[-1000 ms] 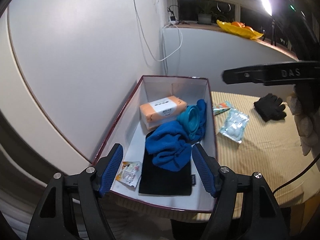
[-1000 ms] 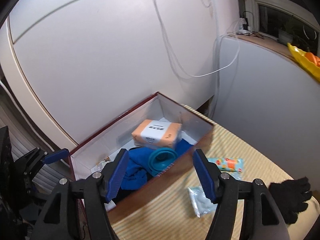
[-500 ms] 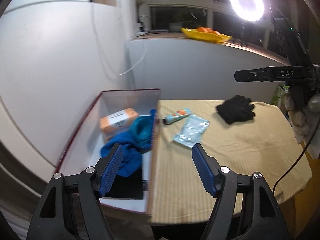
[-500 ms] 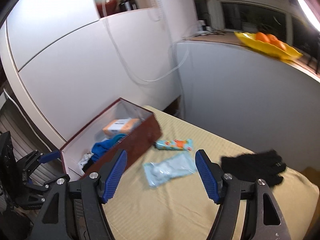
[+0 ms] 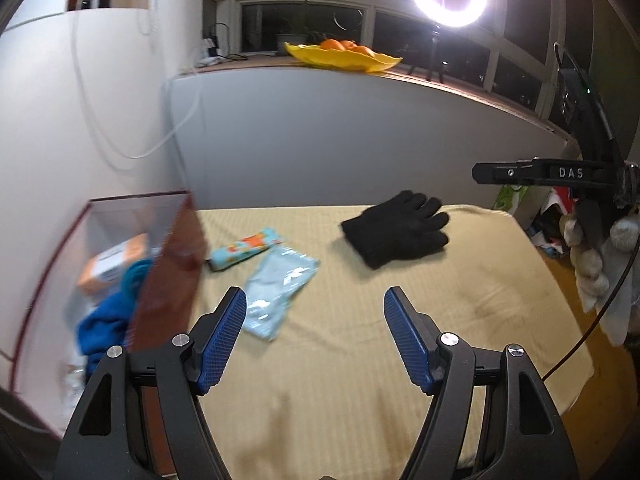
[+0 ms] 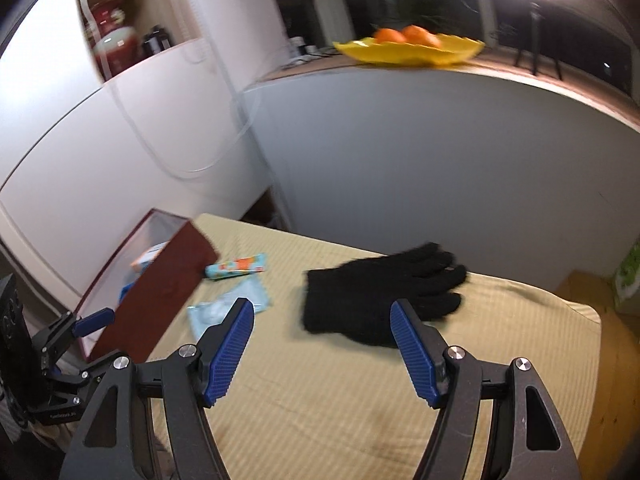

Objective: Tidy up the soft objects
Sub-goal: 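Lower both grippers onto the black knit glove and close on it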

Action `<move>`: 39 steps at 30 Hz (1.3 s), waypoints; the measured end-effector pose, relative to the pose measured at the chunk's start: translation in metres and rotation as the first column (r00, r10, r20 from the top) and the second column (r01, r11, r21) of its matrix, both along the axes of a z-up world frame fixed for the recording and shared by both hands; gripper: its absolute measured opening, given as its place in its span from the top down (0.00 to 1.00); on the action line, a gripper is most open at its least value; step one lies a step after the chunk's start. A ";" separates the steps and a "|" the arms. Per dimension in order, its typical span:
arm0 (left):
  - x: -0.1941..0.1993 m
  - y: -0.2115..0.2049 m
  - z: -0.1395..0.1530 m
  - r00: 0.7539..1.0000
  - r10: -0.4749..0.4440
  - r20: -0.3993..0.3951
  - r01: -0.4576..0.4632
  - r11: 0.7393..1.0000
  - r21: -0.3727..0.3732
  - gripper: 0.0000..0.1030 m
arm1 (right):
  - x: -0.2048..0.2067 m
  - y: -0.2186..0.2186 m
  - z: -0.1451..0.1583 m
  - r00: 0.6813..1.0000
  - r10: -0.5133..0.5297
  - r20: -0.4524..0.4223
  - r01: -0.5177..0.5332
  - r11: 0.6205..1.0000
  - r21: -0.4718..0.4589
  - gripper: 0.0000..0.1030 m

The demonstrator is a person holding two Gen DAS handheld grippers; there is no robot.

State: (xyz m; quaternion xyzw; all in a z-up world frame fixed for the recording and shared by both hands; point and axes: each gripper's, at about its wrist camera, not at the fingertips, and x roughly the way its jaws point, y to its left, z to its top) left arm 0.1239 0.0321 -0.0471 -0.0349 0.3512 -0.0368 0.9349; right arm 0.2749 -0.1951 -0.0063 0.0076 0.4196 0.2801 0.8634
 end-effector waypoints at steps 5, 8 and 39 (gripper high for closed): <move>0.038 -0.019 -0.011 0.999 -0.024 -0.043 0.022 0.999 -0.047 0.31 | 0.033 -0.033 -0.024 0.995 -0.077 -0.070 0.078 0.997 0.015 0.35; 0.065 -0.026 -0.022 0.996 -0.036 -0.085 0.029 0.996 -0.084 0.31 | 0.051 -0.048 -0.043 0.986 -0.117 -0.120 0.121 0.992 0.028 0.35; 0.192 -0.048 -0.106 0.960 -0.023 -0.281 -0.036 0.979 -0.202 0.33 | 0.118 -0.030 -0.141 0.946 -0.161 -0.282 0.162 0.987 -0.020 0.50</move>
